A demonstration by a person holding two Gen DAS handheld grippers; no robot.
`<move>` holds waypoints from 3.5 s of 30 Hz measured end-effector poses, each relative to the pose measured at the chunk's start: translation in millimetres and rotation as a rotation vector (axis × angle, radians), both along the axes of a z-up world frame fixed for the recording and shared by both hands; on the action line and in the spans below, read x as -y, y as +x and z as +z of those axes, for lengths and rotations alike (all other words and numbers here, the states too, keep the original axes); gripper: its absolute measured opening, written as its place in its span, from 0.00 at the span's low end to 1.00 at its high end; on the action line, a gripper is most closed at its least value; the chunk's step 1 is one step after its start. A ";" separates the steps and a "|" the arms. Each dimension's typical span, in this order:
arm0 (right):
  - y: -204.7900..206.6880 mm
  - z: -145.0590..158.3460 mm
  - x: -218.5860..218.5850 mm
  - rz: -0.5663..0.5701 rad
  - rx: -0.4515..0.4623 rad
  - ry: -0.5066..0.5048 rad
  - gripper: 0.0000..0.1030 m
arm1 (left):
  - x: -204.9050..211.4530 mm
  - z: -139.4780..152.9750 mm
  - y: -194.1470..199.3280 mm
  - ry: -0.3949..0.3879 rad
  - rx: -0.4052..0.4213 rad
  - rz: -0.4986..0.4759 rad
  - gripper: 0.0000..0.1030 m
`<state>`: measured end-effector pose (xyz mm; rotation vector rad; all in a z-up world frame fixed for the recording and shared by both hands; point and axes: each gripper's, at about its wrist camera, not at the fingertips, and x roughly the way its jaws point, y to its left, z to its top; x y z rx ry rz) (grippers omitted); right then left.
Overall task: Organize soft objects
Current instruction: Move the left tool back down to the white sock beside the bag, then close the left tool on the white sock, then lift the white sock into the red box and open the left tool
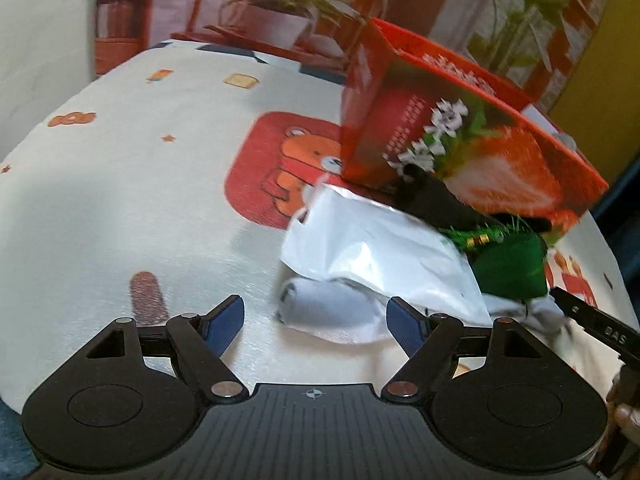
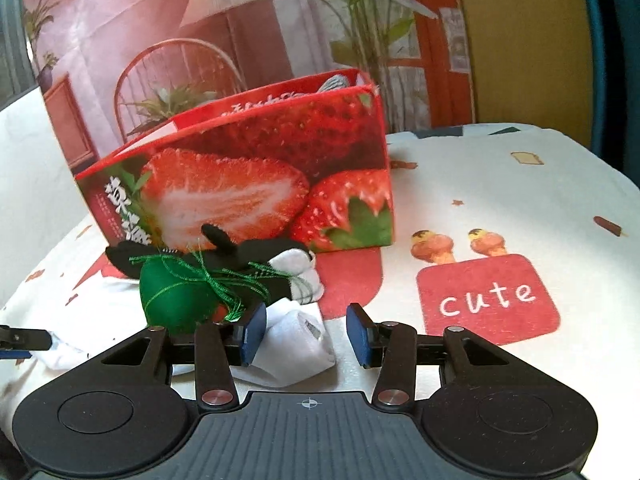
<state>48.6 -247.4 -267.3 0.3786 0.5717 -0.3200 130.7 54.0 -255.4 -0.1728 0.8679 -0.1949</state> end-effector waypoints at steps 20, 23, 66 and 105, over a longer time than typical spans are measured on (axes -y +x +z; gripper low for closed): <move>7.2 -7.2 -10.6 0.052 -0.066 -0.055 0.42 | 6.8 -3.9 2.6 0.001 0.022 -0.043 0.46; 7.3 -6.5 -11.1 0.054 -0.069 -0.048 0.41 | 4.8 -4.6 4.4 -0.017 0.019 -0.048 0.33; -33.5 71.0 7.0 0.002 0.331 0.019 0.16 | 27.0 76.3 -23.8 -0.047 0.435 -0.158 0.14; 114.5 93.7 71.0 0.050 0.045 -0.125 0.16 | 104.5 86.1 148.4 0.154 0.203 -0.234 0.14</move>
